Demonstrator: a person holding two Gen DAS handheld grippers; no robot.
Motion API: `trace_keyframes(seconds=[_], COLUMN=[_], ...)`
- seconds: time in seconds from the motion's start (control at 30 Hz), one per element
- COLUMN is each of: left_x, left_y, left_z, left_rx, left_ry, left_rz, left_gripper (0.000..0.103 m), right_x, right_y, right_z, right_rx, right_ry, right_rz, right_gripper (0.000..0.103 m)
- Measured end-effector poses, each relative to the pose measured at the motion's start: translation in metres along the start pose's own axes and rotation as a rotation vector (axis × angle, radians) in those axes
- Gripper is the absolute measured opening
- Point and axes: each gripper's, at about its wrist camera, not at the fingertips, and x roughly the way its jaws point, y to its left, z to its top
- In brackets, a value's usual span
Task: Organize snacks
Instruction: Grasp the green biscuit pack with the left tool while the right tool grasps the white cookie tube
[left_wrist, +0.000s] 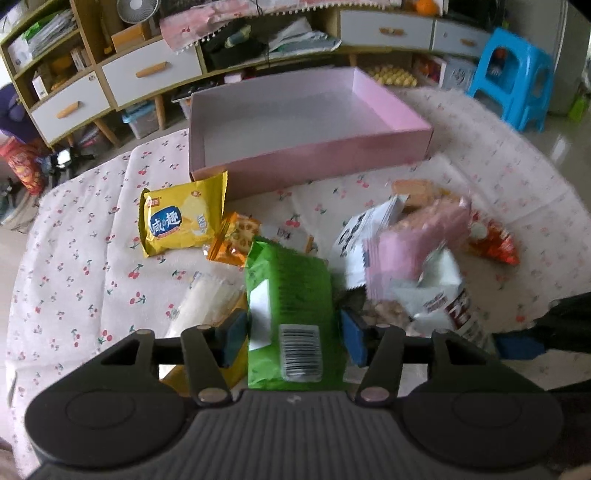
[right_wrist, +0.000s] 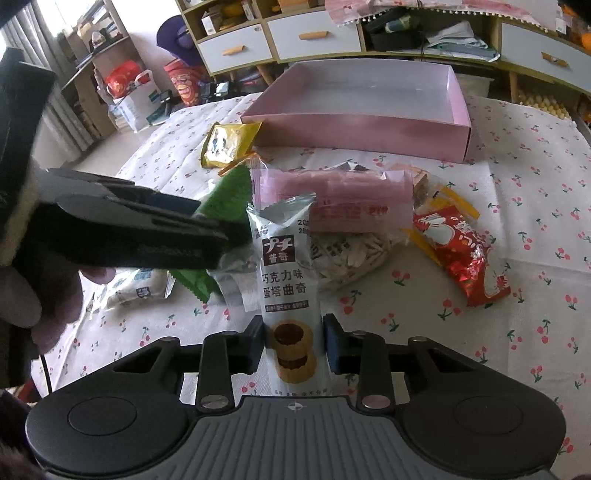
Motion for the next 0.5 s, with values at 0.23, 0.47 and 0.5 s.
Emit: trace_keyframes(seconds=[0.23,0.47,0.5], left_x=[0.006,-0.008,-0.010], left_y=[-0.002,0.017,0.019], left_z=[0.001,0.005,0.005], left_rx=[-0.009,-0.128,-0.140], left_ry=[0.032,0.027,0.023], left_rz=[0.042,-0.044,-0.054], left_gripper=[0.046,0.043,0.043], right_x=[-0.003,-0.022,-0.025], right_y=[0.000,-0.004,-0.004], right_z=[0.001,0.011,0.013], right_rx=[0.003,0.070,0.077], right_ry=[-0.001,-0.024,-0.029], right_rz=[0.006,0.074,0.081], right_gripper=[0.030,0.030,0.030])
